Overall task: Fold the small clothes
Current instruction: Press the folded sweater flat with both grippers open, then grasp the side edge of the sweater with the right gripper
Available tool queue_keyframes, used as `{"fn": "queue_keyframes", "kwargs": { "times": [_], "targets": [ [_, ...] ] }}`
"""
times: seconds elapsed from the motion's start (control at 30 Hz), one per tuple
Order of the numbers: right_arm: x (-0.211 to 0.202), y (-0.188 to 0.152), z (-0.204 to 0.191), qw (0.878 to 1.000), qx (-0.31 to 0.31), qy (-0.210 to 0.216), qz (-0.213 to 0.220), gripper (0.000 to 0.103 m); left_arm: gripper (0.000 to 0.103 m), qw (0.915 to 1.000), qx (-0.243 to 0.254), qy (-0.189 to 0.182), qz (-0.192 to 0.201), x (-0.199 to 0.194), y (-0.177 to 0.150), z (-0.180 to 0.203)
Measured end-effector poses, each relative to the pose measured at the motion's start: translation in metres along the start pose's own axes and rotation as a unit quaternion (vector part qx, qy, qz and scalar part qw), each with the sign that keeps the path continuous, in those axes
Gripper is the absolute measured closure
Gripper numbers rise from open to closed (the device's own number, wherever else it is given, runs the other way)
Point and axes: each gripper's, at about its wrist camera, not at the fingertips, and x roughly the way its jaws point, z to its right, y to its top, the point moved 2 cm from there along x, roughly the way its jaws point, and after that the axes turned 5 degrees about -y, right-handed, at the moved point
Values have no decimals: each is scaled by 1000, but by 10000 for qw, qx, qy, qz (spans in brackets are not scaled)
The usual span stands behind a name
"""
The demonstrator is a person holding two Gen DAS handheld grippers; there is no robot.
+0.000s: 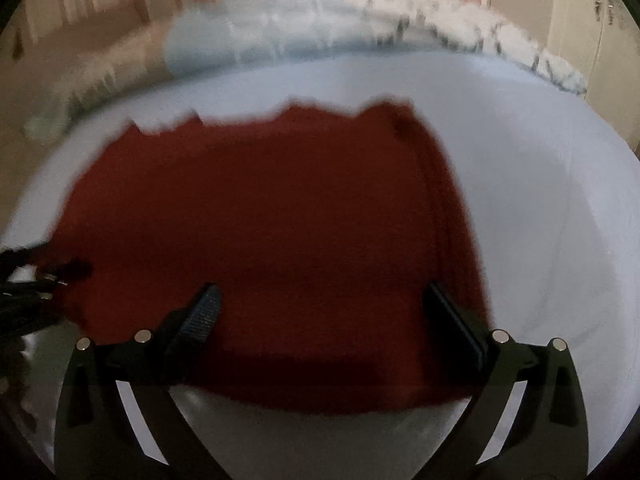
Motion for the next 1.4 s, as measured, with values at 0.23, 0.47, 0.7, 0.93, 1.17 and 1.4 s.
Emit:
{"fn": "queue_keyframes", "kwargs": {
  "times": [0.23, 0.47, 0.7, 0.93, 1.17, 1.4],
  "targets": [
    [-32, -10, 37, 9984, 546, -135, -54, 3, 12, 9997, 161, -152, 67, -10, 6, 29],
    [-7, -36, 88, 9862, 1450, -409, -686, 3, 12, 9993, 302, -236, -41, -9, 1, 51],
    [7, -36, 84, 9819, 1695, -11, -850, 6, 12, 9990, 371, -213, -140, -5, -2, 57],
    [20, -28, 64, 9850, 1387, 276, -992, 23, 13, 9989, 418, -165, -136, -6, -1, 58],
    [31, -15, 51, 9852, 1213, 261, -1179, 21, 12, 9989, 376, -200, -169, -7, -2, 55],
    [44, -6, 52, 9810, 1333, 382, -1358, 27, 12, 9991, 289, -232, -196, -8, -2, 53]
  ]
}}
